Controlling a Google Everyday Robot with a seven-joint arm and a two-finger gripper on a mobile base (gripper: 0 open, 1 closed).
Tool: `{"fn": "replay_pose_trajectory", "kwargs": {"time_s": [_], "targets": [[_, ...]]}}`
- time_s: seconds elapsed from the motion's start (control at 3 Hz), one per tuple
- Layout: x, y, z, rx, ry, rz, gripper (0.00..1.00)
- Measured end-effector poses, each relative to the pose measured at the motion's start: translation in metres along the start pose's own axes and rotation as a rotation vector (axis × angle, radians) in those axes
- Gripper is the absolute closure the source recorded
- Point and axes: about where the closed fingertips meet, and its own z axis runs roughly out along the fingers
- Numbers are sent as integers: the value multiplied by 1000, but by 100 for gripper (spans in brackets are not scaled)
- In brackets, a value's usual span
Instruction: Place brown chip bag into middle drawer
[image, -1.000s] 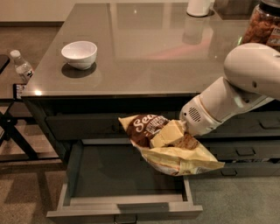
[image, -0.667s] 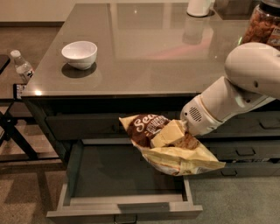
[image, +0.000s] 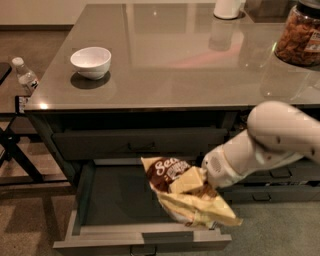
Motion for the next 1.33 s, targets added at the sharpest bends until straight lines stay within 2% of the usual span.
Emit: {"fn": "replay_pose_trajectory", "kwargs": {"time_s": [0.33, 0.67, 1.0, 1.33], "targets": [[20, -24, 44, -26, 24, 86, 100], [20, -24, 44, -26, 24, 86, 100], [20, -33, 65, -62, 17, 114, 100], [6, -73, 126, -81, -15, 193, 100]]}}
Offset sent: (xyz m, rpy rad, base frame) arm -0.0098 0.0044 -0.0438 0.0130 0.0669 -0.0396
